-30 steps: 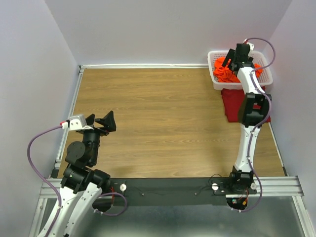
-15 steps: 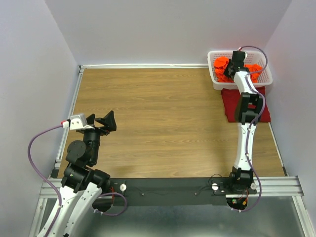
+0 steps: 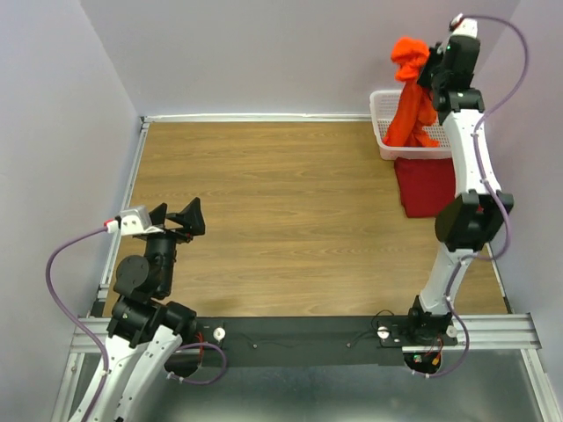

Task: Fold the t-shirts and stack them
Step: Grab the tshirt from the pile, then move the tshirt to the center of the board

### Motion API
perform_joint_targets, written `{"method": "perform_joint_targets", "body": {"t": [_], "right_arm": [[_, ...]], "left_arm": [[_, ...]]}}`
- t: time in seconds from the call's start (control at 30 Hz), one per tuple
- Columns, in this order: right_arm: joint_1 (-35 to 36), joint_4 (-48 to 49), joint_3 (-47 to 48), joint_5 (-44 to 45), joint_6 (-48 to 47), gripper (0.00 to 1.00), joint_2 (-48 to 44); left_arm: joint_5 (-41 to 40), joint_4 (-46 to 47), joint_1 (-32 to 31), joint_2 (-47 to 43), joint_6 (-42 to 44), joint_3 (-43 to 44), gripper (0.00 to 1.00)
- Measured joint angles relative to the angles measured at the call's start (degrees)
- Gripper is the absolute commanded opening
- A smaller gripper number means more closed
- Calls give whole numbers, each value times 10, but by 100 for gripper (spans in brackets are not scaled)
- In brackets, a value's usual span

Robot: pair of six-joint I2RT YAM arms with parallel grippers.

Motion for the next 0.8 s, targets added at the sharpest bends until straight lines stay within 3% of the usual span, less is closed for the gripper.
{"method": "perform_joint_targets", "body": {"t": [0.2,0.37,0.47,0.5,0.53,0.6,0.7,0.8], "right_arm": [[88,25,1,-96,16,0,-152],[150,37,-2,-203,69,3,-184],[170,44,-45,-248,101,28,-182],[177,45,-59,-259,110,51,-179],[197,45,-93,-275,122,64,-171],[232,49,-143,-294,129,80,-151],[312,44,-217,-313,136,87,-92],[368,27,-277,-320,138,87,-57]], "left_arm": [[-1,0,0,-41,-1,0,99],[-3,0,0,-75,-2,-3,99],[-3,0,0,-84,-2,-4,99],[-3,0,0,-85,-2,-5,99],[-3,0,0,-86,-2,-5,99],[-2,0,0,-86,-3,-5,99],[-2,1,0,-84,-5,-5,99],[6,8,0,-63,-16,-6,98]]}}
